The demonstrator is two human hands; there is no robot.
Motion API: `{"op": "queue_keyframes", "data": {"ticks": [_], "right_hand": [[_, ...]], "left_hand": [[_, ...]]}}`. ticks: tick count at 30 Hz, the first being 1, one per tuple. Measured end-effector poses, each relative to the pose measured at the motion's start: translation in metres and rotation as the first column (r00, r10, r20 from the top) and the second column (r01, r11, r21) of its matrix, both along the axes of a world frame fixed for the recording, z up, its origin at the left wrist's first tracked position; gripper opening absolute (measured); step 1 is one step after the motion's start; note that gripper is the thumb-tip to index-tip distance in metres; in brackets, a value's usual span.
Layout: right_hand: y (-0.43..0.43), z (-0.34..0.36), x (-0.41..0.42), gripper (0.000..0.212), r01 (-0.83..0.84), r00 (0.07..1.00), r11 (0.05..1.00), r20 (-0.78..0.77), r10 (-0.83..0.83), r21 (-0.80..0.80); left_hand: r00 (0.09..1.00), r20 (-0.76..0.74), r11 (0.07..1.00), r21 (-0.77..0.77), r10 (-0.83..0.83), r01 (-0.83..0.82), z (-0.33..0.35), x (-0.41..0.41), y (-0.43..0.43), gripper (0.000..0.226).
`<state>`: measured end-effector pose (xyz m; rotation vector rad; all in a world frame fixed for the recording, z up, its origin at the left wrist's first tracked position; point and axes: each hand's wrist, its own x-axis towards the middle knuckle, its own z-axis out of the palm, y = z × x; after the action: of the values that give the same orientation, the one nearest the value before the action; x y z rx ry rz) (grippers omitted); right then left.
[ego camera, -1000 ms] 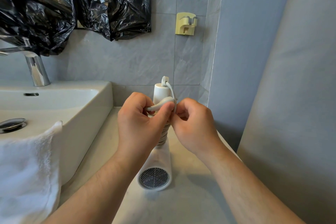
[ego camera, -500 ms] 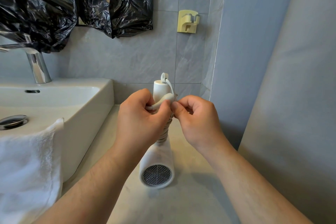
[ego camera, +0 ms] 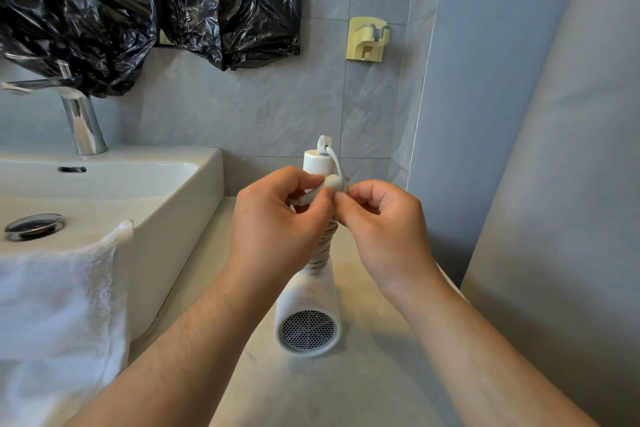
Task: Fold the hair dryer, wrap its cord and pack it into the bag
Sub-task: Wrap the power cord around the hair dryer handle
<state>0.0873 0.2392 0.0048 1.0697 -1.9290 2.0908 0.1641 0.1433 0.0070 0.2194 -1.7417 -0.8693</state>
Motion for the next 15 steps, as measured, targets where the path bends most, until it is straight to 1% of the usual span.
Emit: {"op": "queue_keyframes", "data": {"ticks": [4, 8, 11, 13, 15], "right_hand": [[-0.0004, 0.0011, -0.002, 0.012, -0.058, 0.998, 0.998, 0.037, 0.058, 0.018], [0.0013, 0.0053, -0.0017, 0.013, -0.156, 0.984, 0.988, 0.08, 0.156, -0.01], [0.0024, 0.0068, -0.0023, 0.01, -0.165, 0.981, 0.986, 0.102, 0.168, -0.036], [0.0027, 0.0072, -0.0024, 0.009, -0.169, 0.977, 0.984, 0.12, 0.174, -0.047], [0.0028, 0.0077, -0.0021, 0.011, -0.162, 0.977, 0.986, 0.136, 0.166, -0.042]], "left_hand": [[0.999, 0.017, 0.999, 0.0, -0.044, 0.044, 0.0007, 0.0012, -0.0034, 0.011], [0.998, 0.035, 0.999, -0.006, -0.047, 0.047, 0.0016, 0.0032, -0.0065, 0.009], [0.998, 0.036, 0.998, 0.002, -0.057, 0.057, 0.0003, 0.0029, -0.0056, 0.003], [0.998, 0.033, 0.999, 0.0, -0.048, 0.048, -0.0006, 0.0026, -0.0046, 0.007], [0.998, 0.037, 0.999, 0.001, -0.047, 0.047, -0.0006, 0.0019, -0.0041, 0.006]]}}
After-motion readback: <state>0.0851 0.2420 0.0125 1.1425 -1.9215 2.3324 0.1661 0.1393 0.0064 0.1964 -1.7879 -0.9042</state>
